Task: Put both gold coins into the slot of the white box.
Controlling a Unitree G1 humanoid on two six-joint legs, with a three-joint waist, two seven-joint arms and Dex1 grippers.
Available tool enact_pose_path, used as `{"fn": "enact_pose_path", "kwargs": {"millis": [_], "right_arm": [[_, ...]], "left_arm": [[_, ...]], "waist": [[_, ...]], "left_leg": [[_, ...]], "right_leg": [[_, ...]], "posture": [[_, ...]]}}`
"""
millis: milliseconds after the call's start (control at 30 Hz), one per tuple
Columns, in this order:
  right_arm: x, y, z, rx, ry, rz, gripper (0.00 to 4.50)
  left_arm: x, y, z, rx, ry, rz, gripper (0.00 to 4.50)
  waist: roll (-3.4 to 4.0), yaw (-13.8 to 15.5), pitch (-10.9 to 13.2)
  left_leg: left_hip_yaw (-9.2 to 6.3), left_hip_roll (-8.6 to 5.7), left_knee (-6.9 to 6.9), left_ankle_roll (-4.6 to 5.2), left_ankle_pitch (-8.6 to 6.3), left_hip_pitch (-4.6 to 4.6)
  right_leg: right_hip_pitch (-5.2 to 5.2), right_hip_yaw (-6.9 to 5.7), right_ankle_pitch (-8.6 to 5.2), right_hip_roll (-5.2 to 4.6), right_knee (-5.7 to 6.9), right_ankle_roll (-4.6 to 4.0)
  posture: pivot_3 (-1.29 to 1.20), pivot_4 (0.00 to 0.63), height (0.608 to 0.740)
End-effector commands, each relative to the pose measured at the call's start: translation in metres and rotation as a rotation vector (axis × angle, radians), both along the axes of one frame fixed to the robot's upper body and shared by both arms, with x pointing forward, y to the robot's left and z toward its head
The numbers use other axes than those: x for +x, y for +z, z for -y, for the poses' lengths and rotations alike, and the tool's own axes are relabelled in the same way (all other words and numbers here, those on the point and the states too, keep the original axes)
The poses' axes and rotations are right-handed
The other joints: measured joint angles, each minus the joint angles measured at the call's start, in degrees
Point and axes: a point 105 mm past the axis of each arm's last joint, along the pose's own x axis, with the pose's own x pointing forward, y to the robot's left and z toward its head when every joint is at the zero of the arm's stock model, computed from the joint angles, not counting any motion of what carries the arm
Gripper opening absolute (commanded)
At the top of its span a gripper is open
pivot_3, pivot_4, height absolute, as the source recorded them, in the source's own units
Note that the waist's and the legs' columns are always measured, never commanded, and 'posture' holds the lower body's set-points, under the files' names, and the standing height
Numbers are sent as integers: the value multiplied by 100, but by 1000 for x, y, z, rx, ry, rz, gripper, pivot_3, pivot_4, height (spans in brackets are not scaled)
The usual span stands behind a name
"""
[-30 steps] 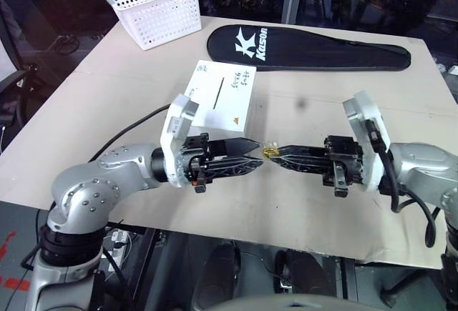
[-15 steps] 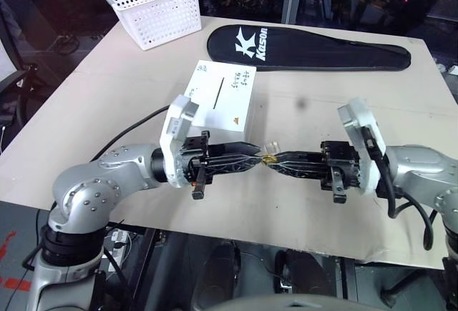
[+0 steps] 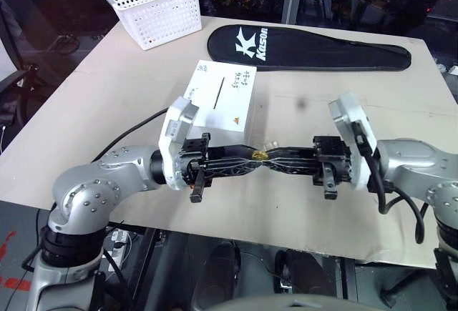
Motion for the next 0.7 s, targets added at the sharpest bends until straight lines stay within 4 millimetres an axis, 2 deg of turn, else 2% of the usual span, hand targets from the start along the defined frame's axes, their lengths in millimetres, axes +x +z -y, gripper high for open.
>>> {"fn": "enact_pose_path", "kwargs": {"millis": [33, 133, 700], "right_arm": [[-6, 11, -4, 24, 39, 25, 0], [-7, 11, -4, 19, 44, 16, 0], [-2, 3, 6, 1, 10, -15, 0]], "left_arm": [[-3, 4, 5, 0, -29, 16, 870], [-1, 7, 6, -14, -24, 16, 53], [-3, 9, -6, -21, -18, 6, 53]], "waist": [[0, -1, 0], [1, 0, 1], [1, -1, 0]], "left_leg": [[0, 0, 0, 0, 0, 0], [0, 0, 0, 0, 0, -1], [0, -1, 0, 0, 0, -1]], "right_leg": [[0, -1, 0, 0, 0, 0], [0, -2, 0, 0, 0, 0], [-1, -2, 0, 0, 0, 0]], "posture": [[0, 150, 740], [0, 150, 740], [0, 150, 740]]}}
